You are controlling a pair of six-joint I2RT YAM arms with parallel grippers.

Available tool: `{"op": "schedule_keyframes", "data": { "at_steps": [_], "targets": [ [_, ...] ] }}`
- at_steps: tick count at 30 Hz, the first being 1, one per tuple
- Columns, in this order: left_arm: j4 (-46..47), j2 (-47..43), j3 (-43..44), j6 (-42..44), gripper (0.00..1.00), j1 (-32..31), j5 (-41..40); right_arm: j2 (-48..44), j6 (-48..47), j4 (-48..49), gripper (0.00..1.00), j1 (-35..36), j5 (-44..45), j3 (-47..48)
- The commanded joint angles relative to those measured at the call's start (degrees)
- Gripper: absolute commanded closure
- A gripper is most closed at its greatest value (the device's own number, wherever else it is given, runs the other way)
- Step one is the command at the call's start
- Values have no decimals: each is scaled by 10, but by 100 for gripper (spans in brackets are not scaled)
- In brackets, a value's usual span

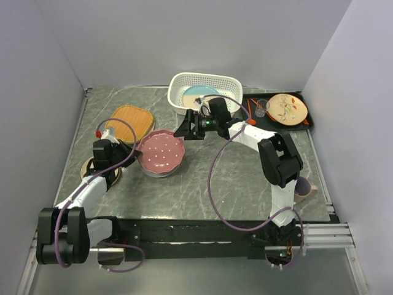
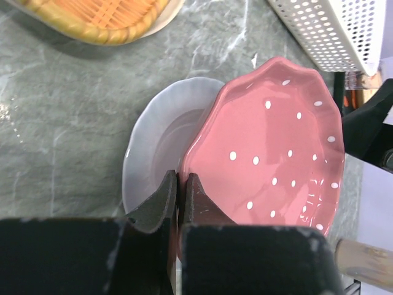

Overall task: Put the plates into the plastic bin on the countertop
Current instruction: Pick up the plate at the center of the board.

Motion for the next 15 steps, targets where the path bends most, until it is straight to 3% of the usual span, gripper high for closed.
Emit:
{"op": "schedule_keyframes", "data": {
  "at_steps": [1,15],
  "targets": [
    [105,-10,24,-43,99,-2,50,3,9,35,10,-1,-34,-2],
    [121,5,36,-51,99,-28,43,33,-8,0,25,19,-69,41]
  ]
}}
